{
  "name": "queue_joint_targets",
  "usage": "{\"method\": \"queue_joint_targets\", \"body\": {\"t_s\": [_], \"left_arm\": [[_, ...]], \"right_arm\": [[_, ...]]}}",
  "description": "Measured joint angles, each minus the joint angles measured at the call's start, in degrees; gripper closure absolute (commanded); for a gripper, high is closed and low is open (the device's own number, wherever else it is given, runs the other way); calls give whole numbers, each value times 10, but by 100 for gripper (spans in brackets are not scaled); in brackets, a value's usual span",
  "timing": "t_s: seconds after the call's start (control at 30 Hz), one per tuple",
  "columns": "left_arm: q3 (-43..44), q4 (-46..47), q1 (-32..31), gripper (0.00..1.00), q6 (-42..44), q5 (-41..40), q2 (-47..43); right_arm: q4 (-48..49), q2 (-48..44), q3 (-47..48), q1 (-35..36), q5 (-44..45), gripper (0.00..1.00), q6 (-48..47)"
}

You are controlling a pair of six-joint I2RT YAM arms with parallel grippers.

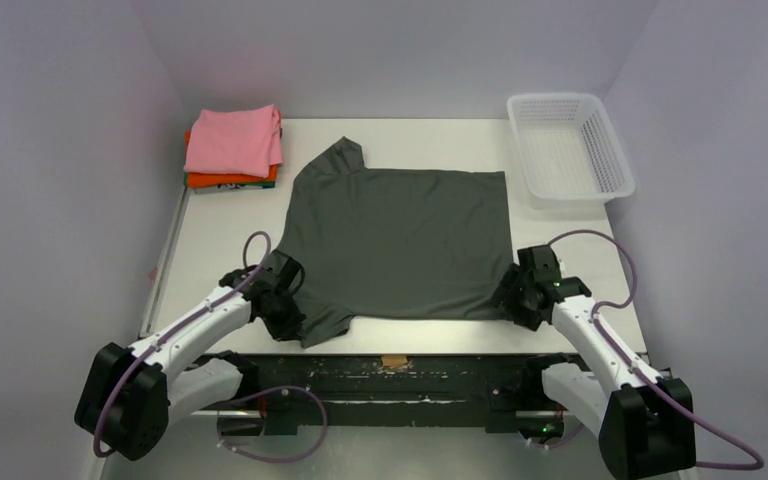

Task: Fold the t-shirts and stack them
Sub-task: Grab the side of the flattened tshirt closest away from the robot with both arms

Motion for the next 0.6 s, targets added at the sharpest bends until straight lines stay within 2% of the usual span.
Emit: {"method": "queue_joint_targets", "body": {"t_s": [0.2, 0.33, 0.37, 0.47, 0.6], "left_arm": [[19, 9, 0, 100, 27, 30, -11], [60, 5, 0, 100, 41, 57, -10], [72, 4, 0, 100, 42, 62, -5], [111, -3, 0, 100, 50, 73, 17], [163, -20, 2, 100, 60, 74, 40]], "right_arm": [[23, 9, -16, 0, 10, 52, 18], [43, 31, -14, 0, 15, 89, 26], [46, 38, -11, 0, 14, 93, 27], [44, 55, -1, 0, 14, 99, 26], [6, 55, 42, 0, 14, 99, 15]]}}
